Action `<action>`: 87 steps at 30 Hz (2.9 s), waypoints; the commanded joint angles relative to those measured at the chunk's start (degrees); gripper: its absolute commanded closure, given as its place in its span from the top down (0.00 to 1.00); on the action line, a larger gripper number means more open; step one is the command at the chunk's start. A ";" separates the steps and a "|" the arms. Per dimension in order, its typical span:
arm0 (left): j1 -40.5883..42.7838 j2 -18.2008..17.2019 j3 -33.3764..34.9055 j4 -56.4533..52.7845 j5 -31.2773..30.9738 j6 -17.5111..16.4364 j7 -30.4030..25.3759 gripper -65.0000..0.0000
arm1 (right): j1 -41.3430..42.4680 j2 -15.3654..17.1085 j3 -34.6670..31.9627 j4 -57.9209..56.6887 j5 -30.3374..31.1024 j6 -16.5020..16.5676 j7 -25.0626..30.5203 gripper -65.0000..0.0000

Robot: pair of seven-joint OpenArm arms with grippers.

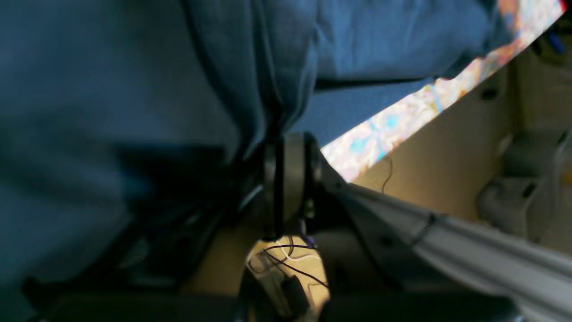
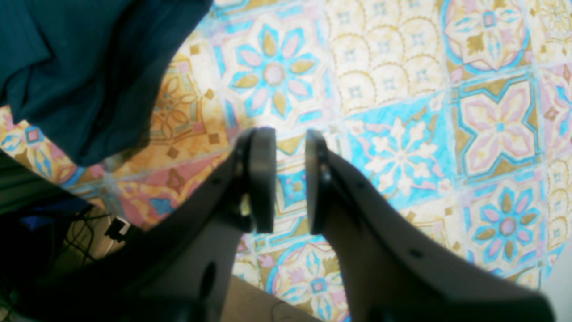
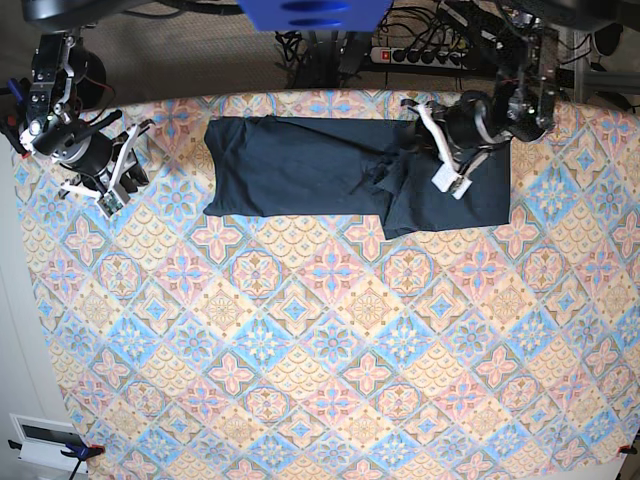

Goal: Layout the t-shirt on the table in an organized manner, then fold the t-shirt properly

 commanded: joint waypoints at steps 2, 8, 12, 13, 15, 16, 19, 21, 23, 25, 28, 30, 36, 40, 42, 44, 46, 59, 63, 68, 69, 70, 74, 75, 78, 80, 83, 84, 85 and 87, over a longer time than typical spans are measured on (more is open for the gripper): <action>-0.38 0.56 0.52 0.75 0.24 -0.30 -0.36 0.07 | 0.44 1.08 0.38 0.88 0.72 -0.05 0.76 0.17; 0.94 0.56 -2.29 5.50 -4.51 -0.30 -0.36 0.35 | 1.32 0.91 -0.76 0.88 2.57 -0.05 -3.02 0.25; 1.82 0.65 -11.17 6.29 -10.66 -0.30 -0.36 0.56 | 2.99 0.91 -3.31 0.79 8.46 -0.05 -3.28 0.40; 1.90 0.65 -14.16 6.29 -12.86 -0.30 -0.10 0.58 | 3.08 0.91 -3.84 0.79 9.95 -0.05 -3.28 0.45; 2.78 0.65 -19.26 6.11 -16.90 -0.30 0.08 0.59 | 4.40 0.91 -4.98 0.70 12.41 -0.05 -3.28 0.51; 3.13 0.65 -22.16 6.11 -18.40 -0.30 0.08 0.59 | 5.19 0.91 -5.60 0.62 13.21 -0.05 -3.28 0.53; 3.57 0.65 -27.87 6.02 -20.07 -0.30 0.08 0.59 | 7.65 0.91 -8.15 0.35 13.56 -0.05 -3.37 0.53; 3.66 0.65 -30.16 5.67 -20.07 -0.30 0.08 0.59 | 8.44 0.91 -10.43 -0.44 13.73 -0.05 -3.37 0.53; 3.66 0.65 -31.65 4.09 -20.07 -0.30 0.17 0.59 | 8.62 0.64 -12.10 -1.84 13.91 -0.05 -3.37 0.54; 3.49 0.65 -32.71 2.07 -20.07 -0.30 0.17 0.59 | 8.62 -0.85 -12.45 -4.04 15.32 -0.05 -3.37 0.54; 3.31 0.65 -32.80 -0.31 -20.07 -0.30 0.17 0.59 | 8.62 -2.26 -12.63 -9.49 17.34 -0.05 -4.69 0.54; 3.31 0.65 -32.80 -0.39 -20.07 -0.30 0.17 0.59 | 8.62 -3.58 -12.37 -13.01 18.04 -0.05 -5.57 0.54; 3.22 0.65 -32.80 -0.39 -20.07 -0.30 0.08 0.59 | 8.62 -4.89 -12.28 -17.84 18.13 -0.05 -5.39 0.54; 3.22 0.65 -32.80 -0.48 -20.07 -0.30 -0.01 0.59 | 8.62 -5.95 -12.28 -17.93 18.22 -0.05 -5.57 0.54; 3.22 0.65 -32.80 -0.48 -20.07 -0.30 -0.10 0.59 | 8.62 -6.39 -12.28 -17.93 18.74 -0.05 -5.57 0.54; 3.22 0.65 -32.80 -0.48 -20.07 -0.30 -0.18 0.59 | 8.62 -7.36 -12.28 -18.90 21.03 -0.05 -5.65 0.54; 3.13 0.65 -32.80 -0.48 -20.07 -0.30 -0.27 0.59 | 8.62 -7.71 -12.37 -20.75 22.70 -0.05 -5.65 0.54; 3.13 0.65 -32.97 -0.48 -20.07 -0.30 -0.45 0.59 | 13.89 -9.55 -12.37 -26.55 22.88 -0.05 -5.65 0.35; 2.96 0.65 -33.06 -0.48 -20.07 -0.30 -0.53 0.59 | 13.98 -9.47 -10.87 -26.28 22.88 -0.05 -5.65 0.00; 2.96 0.91 -34.73 -0.48 -20.07 -0.30 -0.53 0.59 | 15.47 -9.47 -2.70 -26.55 22.88 -0.05 -8.91 0.01; 2.96 0.91 -35.08 -0.48 -20.07 -0.30 -0.53 0.59 | 16.27 -9.47 -0.94 -26.46 22.88 -0.05 -9.96 0.00; 2.96 1.00 -35.26 -0.48 -20.07 -0.30 -0.53 0.59 | 17.23 -9.47 0.73 -26.55 22.88 -0.05 -10.93 0.00; 2.96 1.00 -35.35 -0.57 -20.07 -0.30 -0.53 0.59 | 23.21 -8.24 4.07 -26.64 22.70 -0.05 -12.95 0.00; 2.96 1.00 -35.35 -0.57 -20.07 -0.30 -0.53 0.59 | 24.70 -7.18 3.98 -26.64 22.70 -0.05 -12.86 0.00; 2.96 1.09 -35.26 -0.57 -20.07 -0.30 -0.53 0.59 | 28.66 -5.60 3.98 -26.72 22.70 -0.05 -13.04 0.00; 2.96 1.35 -35.17 -0.57 -19.98 -0.30 -0.53 0.59 | 29.36 -5.16 3.98 -26.37 22.70 -0.05 -13.13 0.00; 2.96 2.76 -35.17 -0.57 -18.75 -0.30 -0.53 0.59 | 28.40 -4.54 2.58 -25.23 22.70 -0.05 -13.65 0.00; 2.96 3.20 -35.17 -0.57 -17.87 -0.30 -0.53 0.59 | 28.22 -4.54 1.52 -24.35 22.70 -0.05 -13.92 0.00; 2.96 3.81 -35.17 -0.57 -16.82 -0.30 -0.53 0.59 | 28.22 -4.54 -0.15 -22.50 22.70 -0.05 -14.01 0.00; 2.52 4.52 -35.08 -0.57 -14.97 -0.30 -0.45 0.59 | 28.22 -4.54 -4.37 -18.46 22.70 -0.05 -13.74 0.00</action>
